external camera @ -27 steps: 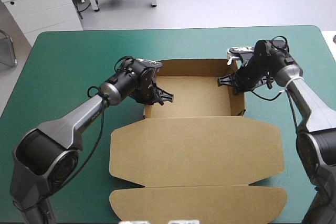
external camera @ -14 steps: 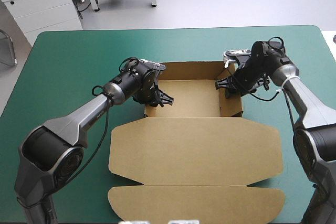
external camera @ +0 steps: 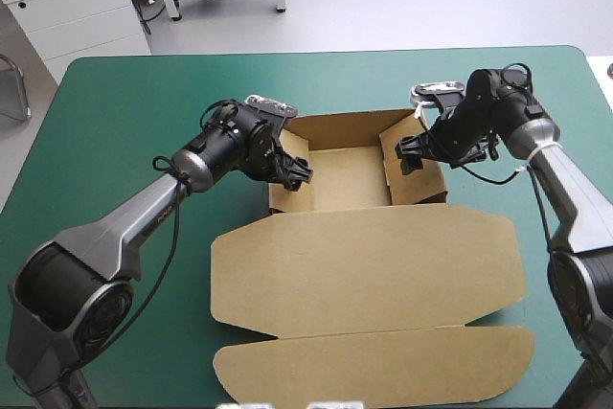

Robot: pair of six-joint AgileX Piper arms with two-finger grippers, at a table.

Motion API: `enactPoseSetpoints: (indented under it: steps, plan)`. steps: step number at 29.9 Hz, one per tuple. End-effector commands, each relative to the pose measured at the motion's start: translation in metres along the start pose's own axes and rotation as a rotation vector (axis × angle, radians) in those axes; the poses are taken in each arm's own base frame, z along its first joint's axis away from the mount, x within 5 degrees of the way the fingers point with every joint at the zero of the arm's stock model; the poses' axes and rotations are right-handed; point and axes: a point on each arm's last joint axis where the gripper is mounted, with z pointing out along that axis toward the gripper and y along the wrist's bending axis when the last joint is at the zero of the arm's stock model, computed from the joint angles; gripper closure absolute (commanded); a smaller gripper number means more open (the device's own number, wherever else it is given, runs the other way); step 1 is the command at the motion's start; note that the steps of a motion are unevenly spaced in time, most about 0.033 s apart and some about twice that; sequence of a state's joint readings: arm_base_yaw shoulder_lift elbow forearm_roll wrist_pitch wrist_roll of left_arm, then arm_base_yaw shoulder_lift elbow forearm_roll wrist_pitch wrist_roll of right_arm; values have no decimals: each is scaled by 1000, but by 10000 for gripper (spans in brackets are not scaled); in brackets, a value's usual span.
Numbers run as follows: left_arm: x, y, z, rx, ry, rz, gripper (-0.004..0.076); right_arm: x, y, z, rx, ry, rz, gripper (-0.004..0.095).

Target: Fold the box

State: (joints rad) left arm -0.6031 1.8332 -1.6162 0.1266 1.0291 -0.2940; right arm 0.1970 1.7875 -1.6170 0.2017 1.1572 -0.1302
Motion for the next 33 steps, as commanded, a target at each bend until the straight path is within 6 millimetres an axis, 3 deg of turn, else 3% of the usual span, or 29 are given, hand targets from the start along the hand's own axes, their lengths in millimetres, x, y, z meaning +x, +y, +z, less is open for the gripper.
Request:
enactPoseSetpoints:
  steps: [1, 8, 12, 14, 17, 20, 26, 30, 33]
  plan:
    - [-10, 4, -67, 40, -181, -12, 66, 1, 10, -58, 12, -176, -46, 89]
    - [3, 21, -151, -3, -268, 89, 92, 16, 20, -108, 24, -307, -94, 89]
    - [17, 33, -189, -54, -342, 131, 167, 23, 22, -125, 43, -354, -106, 89]
    - [26, 39, -203, -75, -350, 150, 255, 24, 22, -125, 44, -349, -105, 89]
    - [42, 43, -221, -66, -353, 173, 468, 25, 22, -124, 46, -332, -104, 89]
    - [55, 46, -232, -57, -373, 194, 713, 24, 22, -124, 46, -336, -104, 89]
    - [85, 56, -237, -73, -364, 201, 727, 24, 19, -124, 72, -335, -111, 89]
    - [110, 58, -219, -62, -286, 197, 729, 23, 19, -121, 69, -325, -91, 89]
    - [128, 60, -199, -64, -235, 187, 734, 18, 16, -107, 62, -286, -84, 89]
